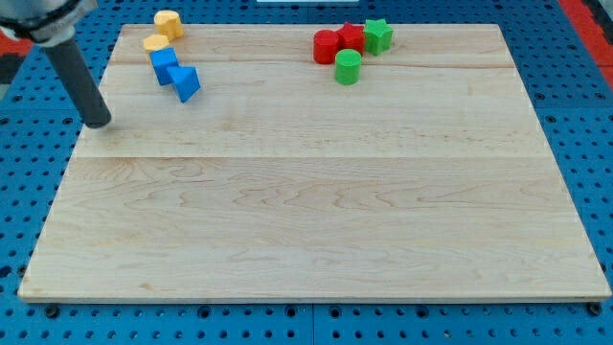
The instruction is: Push the blue blocks towards the bottom left of the board
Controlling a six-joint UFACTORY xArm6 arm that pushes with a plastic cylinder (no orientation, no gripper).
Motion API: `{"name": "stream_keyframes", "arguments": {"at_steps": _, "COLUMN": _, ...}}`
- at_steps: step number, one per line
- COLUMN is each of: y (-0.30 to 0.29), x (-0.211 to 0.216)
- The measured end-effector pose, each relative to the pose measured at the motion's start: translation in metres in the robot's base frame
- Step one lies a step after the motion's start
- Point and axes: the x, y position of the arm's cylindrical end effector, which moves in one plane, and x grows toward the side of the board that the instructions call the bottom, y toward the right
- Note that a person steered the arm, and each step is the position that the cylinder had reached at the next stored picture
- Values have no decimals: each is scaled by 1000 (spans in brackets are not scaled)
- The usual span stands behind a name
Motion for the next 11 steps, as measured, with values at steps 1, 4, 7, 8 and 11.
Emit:
{"name": "stream_keyframes", "arguments": {"at_steps": 1, "y": -16, "x": -43}}
{"name": "stream_keyframes", "arguments": {"at_steps": 4, "y": 14, "x": -101}}
{"name": "stream_keyframes", "arguments": {"at_steps": 7, "y": 112, "x": -88}}
{"name": "stream_keyframes", "arguments": {"at_steps": 8, "y": 131, "x": -74}}
{"name": "stream_keyframes", "arguments": {"at_steps": 11, "y": 123, "x": 2}}
